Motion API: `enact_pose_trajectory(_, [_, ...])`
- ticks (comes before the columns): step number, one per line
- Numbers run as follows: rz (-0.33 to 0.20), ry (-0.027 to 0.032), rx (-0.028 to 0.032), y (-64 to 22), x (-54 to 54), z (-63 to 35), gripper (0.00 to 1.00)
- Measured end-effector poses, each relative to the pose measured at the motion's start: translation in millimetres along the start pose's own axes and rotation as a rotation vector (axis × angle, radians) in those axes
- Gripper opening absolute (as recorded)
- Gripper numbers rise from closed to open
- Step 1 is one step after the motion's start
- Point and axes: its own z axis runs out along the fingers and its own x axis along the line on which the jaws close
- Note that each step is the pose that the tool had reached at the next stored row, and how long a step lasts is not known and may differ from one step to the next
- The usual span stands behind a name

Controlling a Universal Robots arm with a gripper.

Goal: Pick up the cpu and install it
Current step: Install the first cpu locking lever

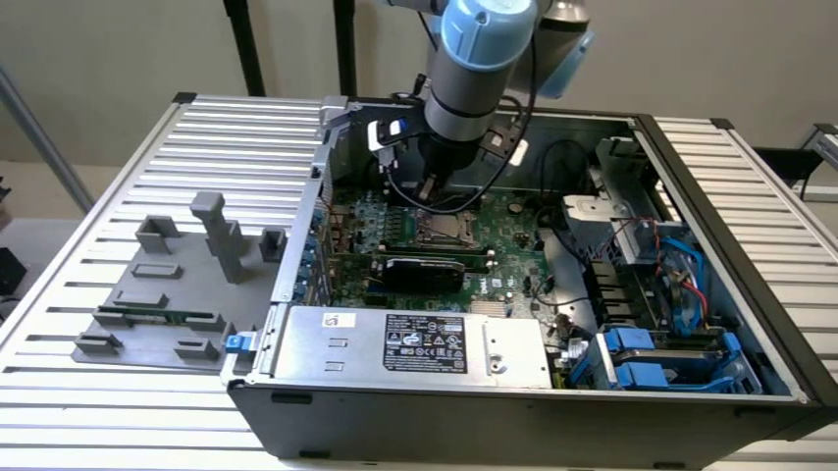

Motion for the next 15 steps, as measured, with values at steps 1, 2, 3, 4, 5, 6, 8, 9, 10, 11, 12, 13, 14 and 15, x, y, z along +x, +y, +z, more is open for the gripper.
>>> enact_pose_trajectory(1, [0.0, -0.0015, -0.0006, 1.4, 0.9, 1.5, 0.11])
enact_pose_trajectory(2, [0.0, -0.0031, -0.0014, 2.6, 1.8, 2.9, 0.11])
enact_pose_trajectory(3, [0.0, -0.0048, -0.0022, 3.7, 2.4, 4.2, 0.11])
enact_pose_trajectory(4, [0.001, -0.007, -0.0034, 4.5, 2.8, 5.5, 0.11])
enact_pose_trajectory(5, [0.001, -0.0095, -0.0048, 4.8, 2.8, 6.5, 0.11])
enact_pose_trajectory(6, [0.002, -0.0119, -0.0059, 5.0, 2.7, 7.0, 0.11])
enact_pose_trajectory(8, [0.002, -0.0159, -0.005, 5.4, 2.8, 7.1, 0.11])
enact_pose_trajectory(9, [0.003, -0.0178, -0.0027, 5.7, 2.9, 7.0, 0.11])
enact_pose_trajectory(10, [0.005, -0.0197, 0.0007, 5.7, 3.0, 6.9, 0.11])
enact_pose_trajectory(11, [0.005, -0.0207, 0.0032, 5.6, 3.0, 6.6, 0.11])
enact_pose_trajectory(12, [0.006, -0.0219, 0.0055, 5.5, 3.1, 6.2, 0.11])
enact_pose_trajectory(13, [0.007, -0.0226, 0.0077, 5.5, 3.2, 6.0, 0.11])
enact_pose_trajectory(14, [0.007, -0.0232, 0.0087, 5.4, 3.2, 6.0, 0.11])
enact_pose_trajectory(15, [0.008, -0.0237, 0.0088, 5.5, 3.2, 5.9, 0.11])
